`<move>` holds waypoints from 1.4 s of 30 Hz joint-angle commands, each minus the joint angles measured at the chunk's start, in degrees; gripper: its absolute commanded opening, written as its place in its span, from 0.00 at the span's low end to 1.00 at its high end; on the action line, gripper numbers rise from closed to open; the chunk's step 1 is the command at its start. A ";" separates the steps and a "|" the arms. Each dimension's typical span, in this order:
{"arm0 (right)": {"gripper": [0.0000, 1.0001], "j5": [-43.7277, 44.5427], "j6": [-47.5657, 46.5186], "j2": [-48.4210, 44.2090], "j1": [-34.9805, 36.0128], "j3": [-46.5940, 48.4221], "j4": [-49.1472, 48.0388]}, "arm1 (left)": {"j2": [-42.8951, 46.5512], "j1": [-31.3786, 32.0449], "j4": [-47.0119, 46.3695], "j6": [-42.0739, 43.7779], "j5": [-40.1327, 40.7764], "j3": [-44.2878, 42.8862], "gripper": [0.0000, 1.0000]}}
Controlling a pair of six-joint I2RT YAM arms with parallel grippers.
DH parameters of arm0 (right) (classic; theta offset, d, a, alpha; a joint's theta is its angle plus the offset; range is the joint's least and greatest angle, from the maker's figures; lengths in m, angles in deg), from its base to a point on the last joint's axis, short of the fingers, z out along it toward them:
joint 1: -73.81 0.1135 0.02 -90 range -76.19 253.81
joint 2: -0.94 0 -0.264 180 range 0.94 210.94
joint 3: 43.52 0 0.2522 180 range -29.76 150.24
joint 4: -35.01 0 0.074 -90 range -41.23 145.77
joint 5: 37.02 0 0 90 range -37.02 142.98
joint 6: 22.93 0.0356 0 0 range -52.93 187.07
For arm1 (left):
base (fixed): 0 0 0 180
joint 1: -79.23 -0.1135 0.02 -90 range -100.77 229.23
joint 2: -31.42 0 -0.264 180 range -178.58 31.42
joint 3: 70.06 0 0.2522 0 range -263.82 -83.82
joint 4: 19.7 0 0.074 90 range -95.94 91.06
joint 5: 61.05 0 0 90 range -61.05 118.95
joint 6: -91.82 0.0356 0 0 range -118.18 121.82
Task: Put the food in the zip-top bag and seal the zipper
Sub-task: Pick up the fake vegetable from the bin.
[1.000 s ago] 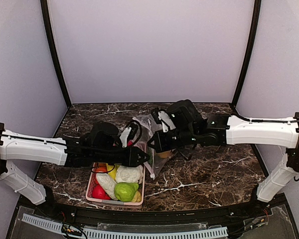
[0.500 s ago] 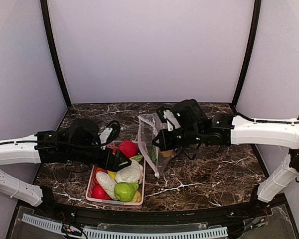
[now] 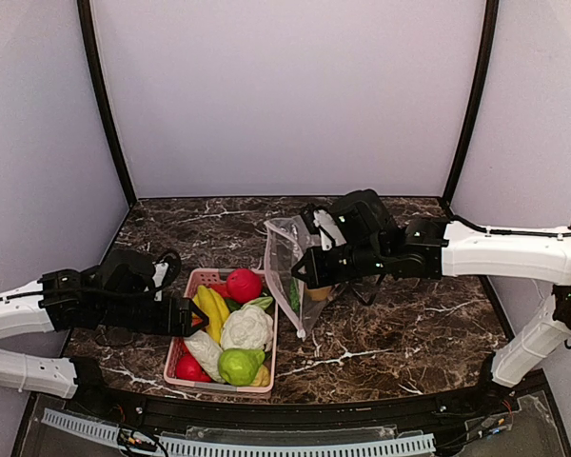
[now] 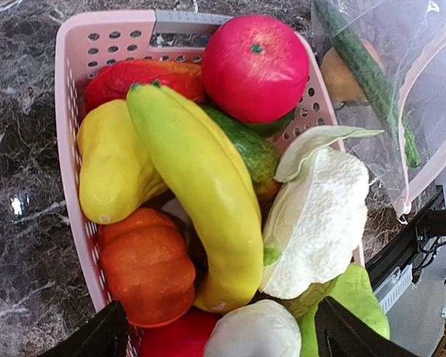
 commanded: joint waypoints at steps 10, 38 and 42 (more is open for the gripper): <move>0.00 0.00 0.03 1.43 -0.68 1.31 -0.12 | 1.58 -0.21 -4.90 -5.48 -8.06 6.37 0.74; 0.00 0.01 0.33 1.57 -0.93 1.06 -0.25 | 3.13 -0.21 -6.39 -6.67 -9.05 6.45 0.38; 0.00 0.00 0.34 1.46 -0.88 0.97 -0.20 | 3.09 -0.29 -3.43 -4.81 -6.37 3.91 0.37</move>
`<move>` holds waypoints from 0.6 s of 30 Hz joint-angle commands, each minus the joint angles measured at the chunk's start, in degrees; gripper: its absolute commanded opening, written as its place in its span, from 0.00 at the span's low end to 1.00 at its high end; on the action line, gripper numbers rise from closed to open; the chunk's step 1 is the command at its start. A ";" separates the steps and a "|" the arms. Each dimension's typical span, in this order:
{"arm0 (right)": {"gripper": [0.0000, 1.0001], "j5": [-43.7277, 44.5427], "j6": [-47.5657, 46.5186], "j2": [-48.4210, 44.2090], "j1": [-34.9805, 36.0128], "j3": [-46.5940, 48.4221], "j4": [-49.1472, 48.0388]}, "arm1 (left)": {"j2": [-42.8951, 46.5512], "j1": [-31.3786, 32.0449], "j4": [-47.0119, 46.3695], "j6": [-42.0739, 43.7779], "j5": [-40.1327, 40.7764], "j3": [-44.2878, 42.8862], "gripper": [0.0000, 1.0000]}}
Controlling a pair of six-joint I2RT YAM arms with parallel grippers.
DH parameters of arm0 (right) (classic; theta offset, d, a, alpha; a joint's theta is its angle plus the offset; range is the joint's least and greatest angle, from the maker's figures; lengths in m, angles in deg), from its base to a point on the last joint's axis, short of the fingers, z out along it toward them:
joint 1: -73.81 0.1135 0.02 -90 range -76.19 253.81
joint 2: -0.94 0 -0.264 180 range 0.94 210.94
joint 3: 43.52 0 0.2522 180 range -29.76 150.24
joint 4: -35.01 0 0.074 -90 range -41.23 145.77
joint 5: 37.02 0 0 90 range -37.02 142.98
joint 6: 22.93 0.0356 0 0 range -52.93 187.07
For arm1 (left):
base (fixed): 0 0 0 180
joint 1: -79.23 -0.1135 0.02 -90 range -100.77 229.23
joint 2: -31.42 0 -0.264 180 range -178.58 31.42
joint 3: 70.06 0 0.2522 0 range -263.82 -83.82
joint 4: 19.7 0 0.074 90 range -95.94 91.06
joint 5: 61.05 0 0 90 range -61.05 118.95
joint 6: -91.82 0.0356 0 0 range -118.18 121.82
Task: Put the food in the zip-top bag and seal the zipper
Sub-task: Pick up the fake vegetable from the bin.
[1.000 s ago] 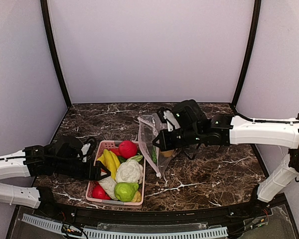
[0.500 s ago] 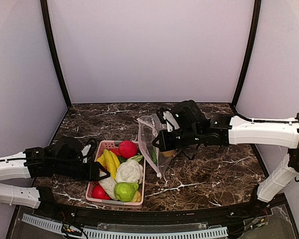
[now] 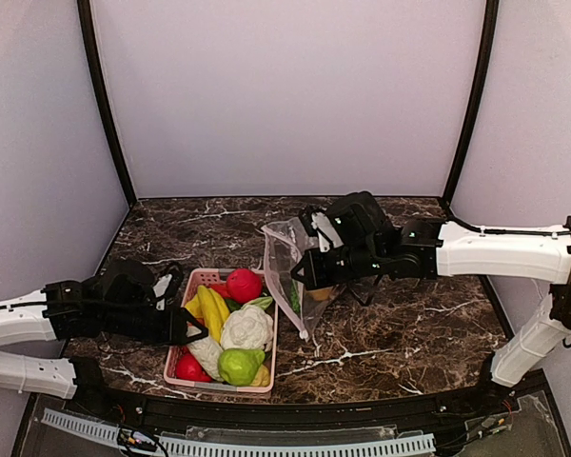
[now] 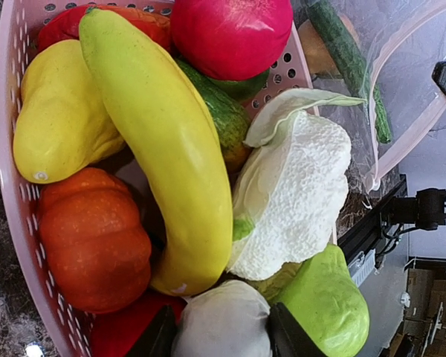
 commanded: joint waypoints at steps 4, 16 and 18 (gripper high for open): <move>0.00 0.23 0.30 0.05 -0.54 0.77 -0.18 | -0.45 -1.13 6.63 4.98 4.39 -6.42 0.38; 0.00 0.27 0.21 -0.25 -0.55 0.92 -0.16 | -3.54 -4.15 13.08 13.99 9.56 -17.59 0.38; 0.00 0.27 0.21 -0.26 -0.56 0.97 -0.10 | -3.76 -4.31 14.40 15.23 11.59 -19.82 0.38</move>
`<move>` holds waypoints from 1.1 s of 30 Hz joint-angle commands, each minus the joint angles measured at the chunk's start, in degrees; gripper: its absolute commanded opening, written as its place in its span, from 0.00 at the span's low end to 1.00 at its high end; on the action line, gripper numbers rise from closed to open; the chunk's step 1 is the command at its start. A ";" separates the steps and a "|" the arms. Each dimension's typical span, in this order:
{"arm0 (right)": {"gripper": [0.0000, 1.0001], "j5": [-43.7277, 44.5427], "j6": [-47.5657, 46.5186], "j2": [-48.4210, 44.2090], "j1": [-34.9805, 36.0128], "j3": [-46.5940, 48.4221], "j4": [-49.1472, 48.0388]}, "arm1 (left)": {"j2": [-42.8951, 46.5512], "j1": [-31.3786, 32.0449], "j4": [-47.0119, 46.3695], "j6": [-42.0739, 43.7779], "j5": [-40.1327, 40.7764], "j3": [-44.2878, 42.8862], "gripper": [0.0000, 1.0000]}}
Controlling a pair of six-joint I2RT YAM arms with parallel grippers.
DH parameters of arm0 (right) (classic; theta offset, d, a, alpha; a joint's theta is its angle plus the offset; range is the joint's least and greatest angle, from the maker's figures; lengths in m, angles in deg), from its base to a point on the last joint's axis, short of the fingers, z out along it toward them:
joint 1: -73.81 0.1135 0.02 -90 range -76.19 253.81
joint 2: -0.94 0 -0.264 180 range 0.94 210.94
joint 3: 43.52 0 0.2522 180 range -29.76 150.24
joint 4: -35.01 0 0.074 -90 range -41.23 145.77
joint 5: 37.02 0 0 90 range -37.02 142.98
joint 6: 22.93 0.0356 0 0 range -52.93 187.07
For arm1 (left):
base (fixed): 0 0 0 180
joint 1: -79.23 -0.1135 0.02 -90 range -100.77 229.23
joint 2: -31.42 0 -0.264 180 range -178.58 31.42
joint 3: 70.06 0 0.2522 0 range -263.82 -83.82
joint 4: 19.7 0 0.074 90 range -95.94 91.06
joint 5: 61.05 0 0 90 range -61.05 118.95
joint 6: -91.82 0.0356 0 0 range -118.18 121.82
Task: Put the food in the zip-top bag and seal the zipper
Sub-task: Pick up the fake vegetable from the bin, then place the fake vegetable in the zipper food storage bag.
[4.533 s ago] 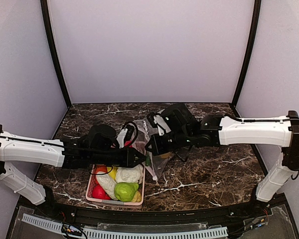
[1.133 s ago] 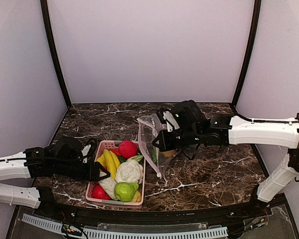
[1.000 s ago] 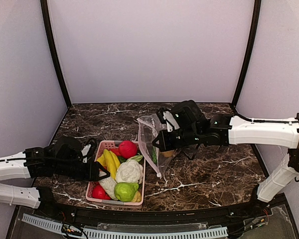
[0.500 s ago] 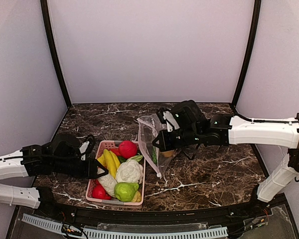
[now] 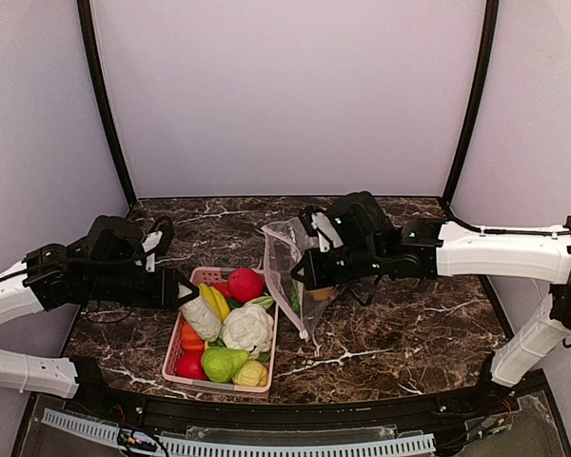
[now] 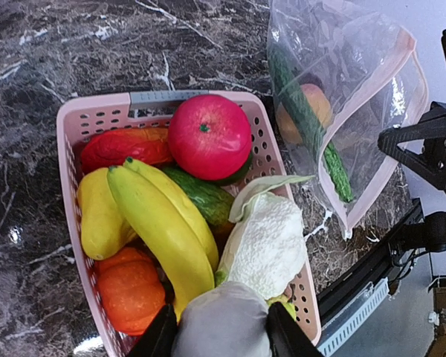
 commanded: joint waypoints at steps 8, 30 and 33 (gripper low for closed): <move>0.00 0.26 0.33 -0.32 -0.54 1.39 -0.10 | 0.59 -0.74 6.17 7.75 11.49 -11.11 0.38; 0.00 -5.73 2.28 -1.87 -0.53 4.21 -3.19 | -2.83 -0.79 -44.06 16.31 -5.86 -2.48 0.36; 0.00 -6.75 2.84 -2.08 -0.56 4.63 -4.44 | -4.74 -0.75 -46.98 16.95 -6.35 -1.69 0.35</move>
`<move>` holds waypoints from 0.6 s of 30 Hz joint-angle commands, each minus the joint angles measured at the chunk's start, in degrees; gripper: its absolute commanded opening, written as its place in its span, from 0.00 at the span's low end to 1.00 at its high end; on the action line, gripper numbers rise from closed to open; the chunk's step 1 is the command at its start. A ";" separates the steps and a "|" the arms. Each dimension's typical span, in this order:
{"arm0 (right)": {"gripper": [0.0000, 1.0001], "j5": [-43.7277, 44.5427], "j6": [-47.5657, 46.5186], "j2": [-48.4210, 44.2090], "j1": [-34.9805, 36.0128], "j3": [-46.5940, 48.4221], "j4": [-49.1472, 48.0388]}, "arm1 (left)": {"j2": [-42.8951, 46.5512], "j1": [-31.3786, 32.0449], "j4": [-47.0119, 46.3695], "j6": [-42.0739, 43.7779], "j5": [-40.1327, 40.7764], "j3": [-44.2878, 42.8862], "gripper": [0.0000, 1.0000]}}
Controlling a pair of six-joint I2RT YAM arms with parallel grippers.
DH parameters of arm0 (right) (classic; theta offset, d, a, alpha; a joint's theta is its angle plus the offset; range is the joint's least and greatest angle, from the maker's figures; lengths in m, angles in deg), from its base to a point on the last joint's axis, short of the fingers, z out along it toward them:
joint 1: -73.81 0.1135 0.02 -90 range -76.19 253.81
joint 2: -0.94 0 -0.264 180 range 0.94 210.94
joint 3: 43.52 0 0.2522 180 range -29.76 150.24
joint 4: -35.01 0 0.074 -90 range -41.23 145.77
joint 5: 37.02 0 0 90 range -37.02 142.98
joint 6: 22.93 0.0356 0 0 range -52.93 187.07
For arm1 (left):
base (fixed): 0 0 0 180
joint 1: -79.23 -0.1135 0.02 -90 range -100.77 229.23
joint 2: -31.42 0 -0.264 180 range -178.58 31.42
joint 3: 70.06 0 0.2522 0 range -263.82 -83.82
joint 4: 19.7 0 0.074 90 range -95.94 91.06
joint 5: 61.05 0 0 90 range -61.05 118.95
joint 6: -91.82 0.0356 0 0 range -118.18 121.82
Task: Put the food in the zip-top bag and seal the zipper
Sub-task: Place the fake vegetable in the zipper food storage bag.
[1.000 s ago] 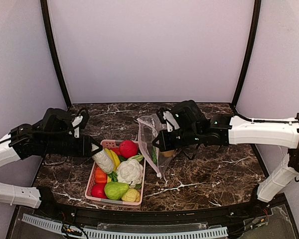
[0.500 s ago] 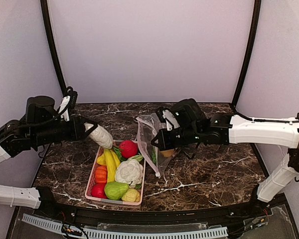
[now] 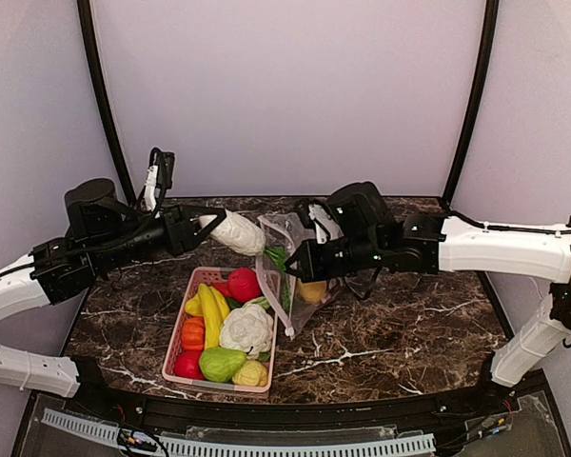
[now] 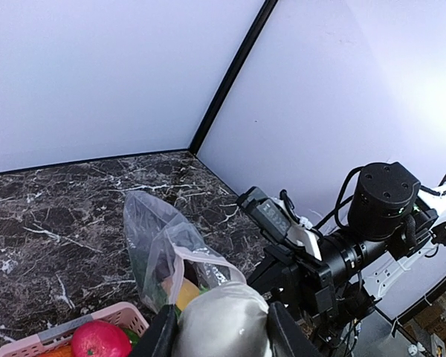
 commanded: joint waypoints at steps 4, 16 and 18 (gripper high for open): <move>0.00 -2.75 2.07 -3.10 -0.48 2.38 -4.45 | -3.07 -0.23 -10.29 5.03 -3.12 3.03 0.34; 0.00 -3.99 3.42 -3.72 -0.53 2.84 -7.26 | -4.43 -0.15 -24.03 8.08 -2.28 12.89 0.34; 0.00 -4.64 3.72 -3.42 -0.51 2.85 -7.88 | -5.80 -0.15 -25.22 7.64 -2.07 12.83 0.33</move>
